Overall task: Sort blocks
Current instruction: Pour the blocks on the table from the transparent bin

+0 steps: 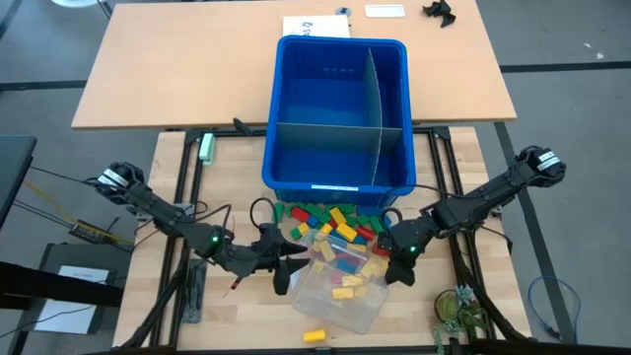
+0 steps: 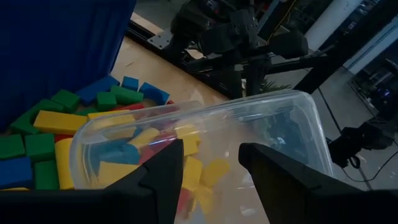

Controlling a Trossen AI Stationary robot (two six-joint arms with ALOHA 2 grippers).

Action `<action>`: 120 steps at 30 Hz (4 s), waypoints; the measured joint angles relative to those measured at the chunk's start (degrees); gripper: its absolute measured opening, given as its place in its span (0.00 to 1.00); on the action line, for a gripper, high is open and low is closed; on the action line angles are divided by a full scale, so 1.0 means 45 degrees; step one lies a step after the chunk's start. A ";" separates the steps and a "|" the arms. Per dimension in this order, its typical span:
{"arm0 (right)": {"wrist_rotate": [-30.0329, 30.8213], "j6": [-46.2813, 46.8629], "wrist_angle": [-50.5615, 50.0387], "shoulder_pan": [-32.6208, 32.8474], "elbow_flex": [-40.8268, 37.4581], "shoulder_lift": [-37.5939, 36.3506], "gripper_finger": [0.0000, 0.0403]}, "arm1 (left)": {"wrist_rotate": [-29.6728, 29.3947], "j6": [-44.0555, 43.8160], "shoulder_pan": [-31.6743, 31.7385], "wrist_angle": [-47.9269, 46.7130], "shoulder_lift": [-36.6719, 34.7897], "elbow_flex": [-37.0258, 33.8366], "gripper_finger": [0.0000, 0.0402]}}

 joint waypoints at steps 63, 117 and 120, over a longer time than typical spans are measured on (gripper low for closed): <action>-0.1916 -0.6002 0.1797 -0.3706 0.6105 0.7587 0.15 | 0.1636 -0.8133 -0.4986 -1.3363 -0.3552 -0.0030 0.48; 0.1523 -0.8050 0.0074 -0.0971 0.5129 0.4784 0.47 | 1.2039 0.4102 0.5855 -1.0725 -0.3881 0.0468 0.45; 0.1530 -0.8046 0.0083 -0.0971 0.5129 0.4784 0.46 | 1.2062 0.3920 0.5853 -1.0680 -0.3881 0.0451 0.44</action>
